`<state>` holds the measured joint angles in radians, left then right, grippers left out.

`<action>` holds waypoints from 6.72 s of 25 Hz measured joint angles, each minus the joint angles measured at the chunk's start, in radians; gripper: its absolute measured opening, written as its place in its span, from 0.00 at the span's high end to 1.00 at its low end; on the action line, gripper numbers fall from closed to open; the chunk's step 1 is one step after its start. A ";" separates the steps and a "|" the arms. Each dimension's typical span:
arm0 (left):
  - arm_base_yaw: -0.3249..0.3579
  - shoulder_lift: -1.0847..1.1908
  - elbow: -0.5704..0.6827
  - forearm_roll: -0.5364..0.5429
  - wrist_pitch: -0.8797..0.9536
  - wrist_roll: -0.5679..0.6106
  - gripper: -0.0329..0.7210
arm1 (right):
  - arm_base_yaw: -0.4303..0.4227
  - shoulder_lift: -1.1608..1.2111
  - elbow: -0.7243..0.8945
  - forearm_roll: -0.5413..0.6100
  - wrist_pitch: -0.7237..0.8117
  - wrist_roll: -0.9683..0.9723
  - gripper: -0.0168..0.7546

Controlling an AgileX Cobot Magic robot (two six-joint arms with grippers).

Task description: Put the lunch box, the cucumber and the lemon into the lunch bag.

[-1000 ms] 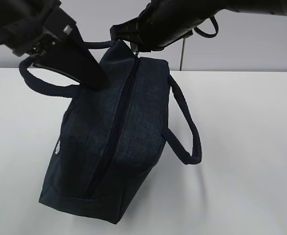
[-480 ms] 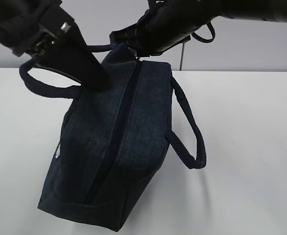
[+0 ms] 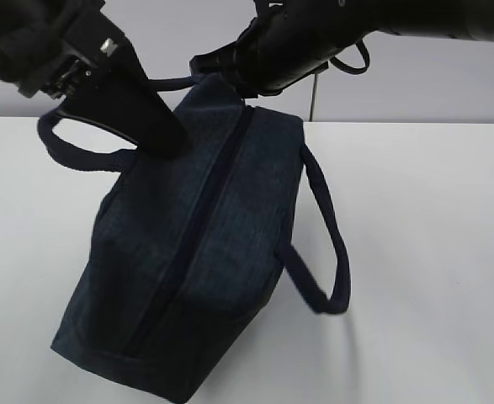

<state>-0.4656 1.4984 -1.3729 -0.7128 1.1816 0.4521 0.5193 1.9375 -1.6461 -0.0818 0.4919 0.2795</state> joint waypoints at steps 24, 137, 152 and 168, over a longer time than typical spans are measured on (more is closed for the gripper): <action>0.000 0.118 0.000 -0.102 -0.261 0.011 0.96 | -0.031 -0.324 0.000 -0.115 0.194 -0.005 0.53; 0.181 -1.456 0.835 0.442 -0.099 -0.109 0.42 | -0.037 -1.953 1.120 0.059 0.694 -0.279 0.53; 0.181 -1.487 0.855 0.564 -0.049 -0.131 0.47 | -0.037 -1.953 1.151 0.048 0.669 -0.279 0.57; 0.186 -1.487 0.855 0.568 -0.049 -0.136 0.53 | -0.091 -1.953 1.151 0.048 0.662 -0.279 0.57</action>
<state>-0.2800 0.0115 -0.5180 -0.1448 1.1330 0.3166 0.4286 -0.0159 -0.4949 -0.0334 1.1539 0.0000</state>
